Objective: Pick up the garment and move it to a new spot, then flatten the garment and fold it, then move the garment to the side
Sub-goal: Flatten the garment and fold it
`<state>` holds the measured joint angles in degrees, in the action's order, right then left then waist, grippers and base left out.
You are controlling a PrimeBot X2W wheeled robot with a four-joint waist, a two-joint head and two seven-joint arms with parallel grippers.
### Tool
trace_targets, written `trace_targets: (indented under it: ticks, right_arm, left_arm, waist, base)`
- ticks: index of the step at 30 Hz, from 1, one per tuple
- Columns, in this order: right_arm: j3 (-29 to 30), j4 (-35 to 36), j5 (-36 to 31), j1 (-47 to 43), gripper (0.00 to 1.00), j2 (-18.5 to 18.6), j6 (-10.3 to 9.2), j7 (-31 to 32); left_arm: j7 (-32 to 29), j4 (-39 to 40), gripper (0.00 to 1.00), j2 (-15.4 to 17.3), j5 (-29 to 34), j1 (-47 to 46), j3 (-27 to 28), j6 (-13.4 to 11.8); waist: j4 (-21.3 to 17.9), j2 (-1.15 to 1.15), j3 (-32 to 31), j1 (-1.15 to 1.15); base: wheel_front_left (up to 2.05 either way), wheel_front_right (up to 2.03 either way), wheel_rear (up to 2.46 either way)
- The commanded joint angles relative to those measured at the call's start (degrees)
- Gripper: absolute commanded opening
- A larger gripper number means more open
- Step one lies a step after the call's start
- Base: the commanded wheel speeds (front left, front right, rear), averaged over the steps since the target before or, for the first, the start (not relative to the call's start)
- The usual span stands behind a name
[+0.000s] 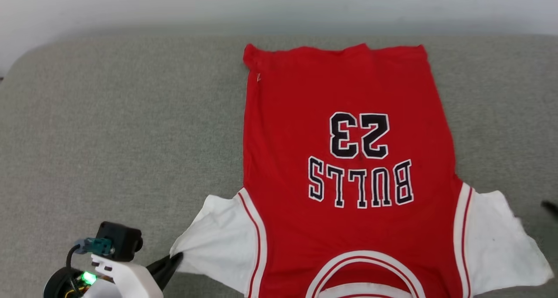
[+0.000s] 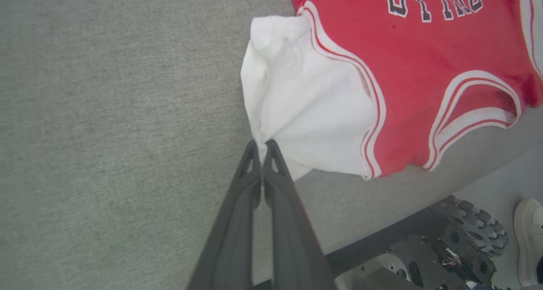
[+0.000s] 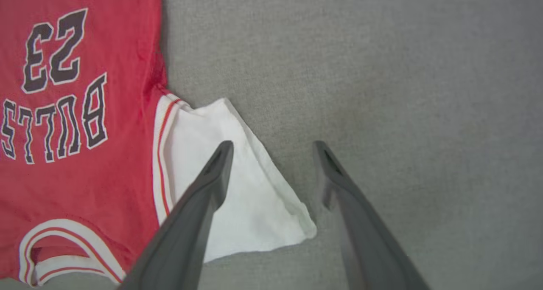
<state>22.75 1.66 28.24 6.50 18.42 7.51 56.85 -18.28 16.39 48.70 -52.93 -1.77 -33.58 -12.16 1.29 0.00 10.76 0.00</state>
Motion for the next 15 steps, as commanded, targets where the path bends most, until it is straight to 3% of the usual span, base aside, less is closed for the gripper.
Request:
trace_targets:
  ticks: [1,8,15]
  right_arm:
    - [-0.1,1.8,0.6,2.5,1.00,-0.3,-0.04,0.4]
    - [-1.4,8.3,0.0,14.7,1.00,0.6,-0.04,6.5]
    - [-2.6,4.4,-5.4,30.7,1.00,2.5,-0.04,14.3]
  left_arm:
    - [-0.3,1.9,0.00,0.4,0.5,-1.1,0.1,-0.5]
    - [-2.9,10.6,0.00,2.5,4.9,-3.4,-0.7,-2.4]
    - [-4.7,15.6,0.00,1.8,8.4,-7.2,-2.7,-1.1]
  waist:
    - [2.1,0.00,2.9,0.00]
    - [7.0,0.00,10.7,0.00]
    - [13.0,0.00,18.3,0.00]
  base:
    - [0.00,0.00,0.00]
    - [0.00,0.00,0.00]
    - [0.00,0.00,0.00]
